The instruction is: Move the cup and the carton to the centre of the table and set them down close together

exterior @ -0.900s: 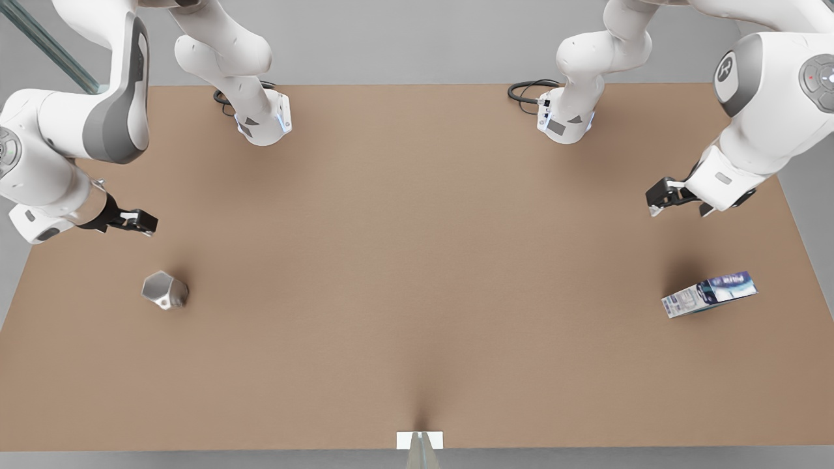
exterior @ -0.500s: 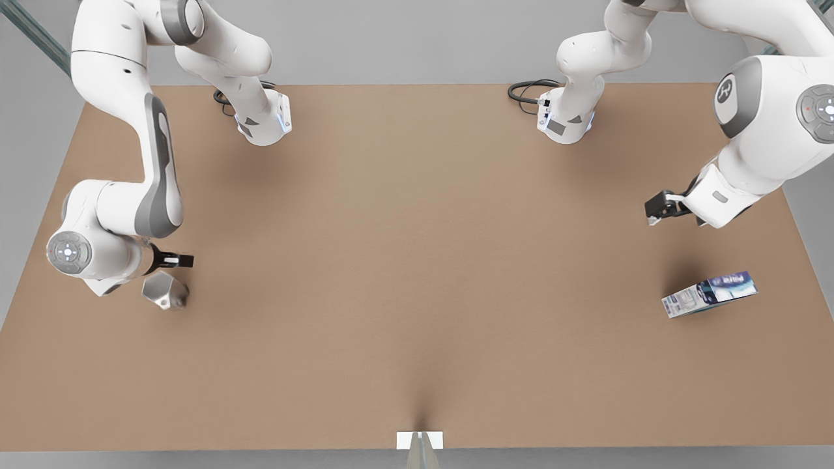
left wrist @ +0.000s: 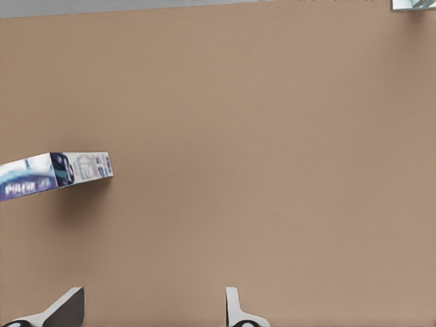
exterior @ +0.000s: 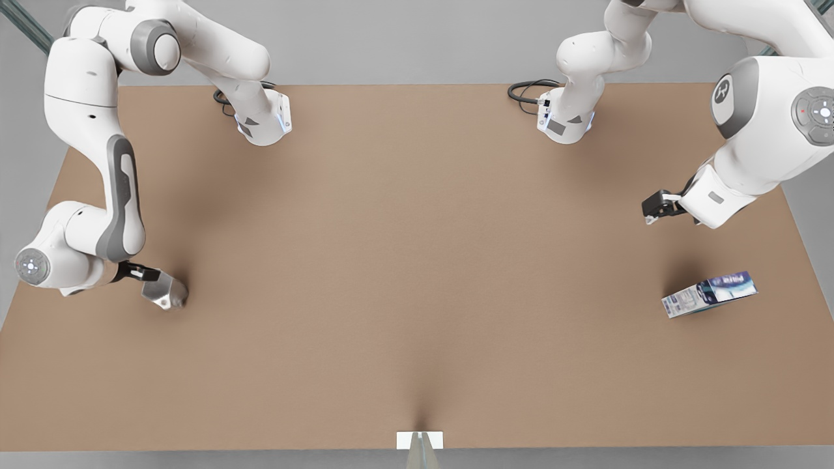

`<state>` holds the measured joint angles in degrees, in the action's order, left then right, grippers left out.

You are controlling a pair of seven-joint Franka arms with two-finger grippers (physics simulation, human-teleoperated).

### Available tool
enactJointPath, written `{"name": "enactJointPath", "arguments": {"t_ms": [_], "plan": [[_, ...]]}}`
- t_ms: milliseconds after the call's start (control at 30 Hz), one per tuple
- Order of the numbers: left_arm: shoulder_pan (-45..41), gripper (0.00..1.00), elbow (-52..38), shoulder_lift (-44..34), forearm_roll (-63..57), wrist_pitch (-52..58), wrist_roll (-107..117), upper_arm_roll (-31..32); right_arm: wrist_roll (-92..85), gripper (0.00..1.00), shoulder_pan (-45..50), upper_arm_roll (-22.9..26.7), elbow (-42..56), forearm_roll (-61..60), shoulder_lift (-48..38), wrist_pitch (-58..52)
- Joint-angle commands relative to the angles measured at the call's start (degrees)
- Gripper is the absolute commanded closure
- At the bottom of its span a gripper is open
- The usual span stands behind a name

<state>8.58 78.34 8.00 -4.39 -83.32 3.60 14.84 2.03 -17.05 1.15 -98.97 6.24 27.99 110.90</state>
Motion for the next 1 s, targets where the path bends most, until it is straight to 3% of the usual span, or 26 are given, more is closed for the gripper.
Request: {"name": "enactJointPath", "arguments": {"t_ms": [0,300,500,933,967], "plan": [[0.03,0.00,-0.03,0.00,-0.01,0.00,0.00,0.01,-0.01,0.00,0.00,-0.01,0.00,0.09,0.22,0.01],[0.03,0.00,-0.03,0.00,-0.01,0.70,-0.26,0.01,-10.91,0.00,-3.52,-3.61,1.23,2.90,3.47,2.03],[-0.15,0.00,-0.03,0.08,-0.10,1.49,0.09,0.36,-10.91,0.00,-3.34,-3.70,7.91,2.37,6.37,0.19],[-0.41,0.00,-0.03,0.17,-0.10,2.11,0.26,0.54,-10.82,0.00,-3.43,-5.63,10.72,2.37,12.09,0.98],[-0.41,0.00,-0.03,0.17,-0.10,2.11,0.26,0.54,-10.82,0.14,-3.61,-5.63,10.72,2.37,12.09,0.98]]}}
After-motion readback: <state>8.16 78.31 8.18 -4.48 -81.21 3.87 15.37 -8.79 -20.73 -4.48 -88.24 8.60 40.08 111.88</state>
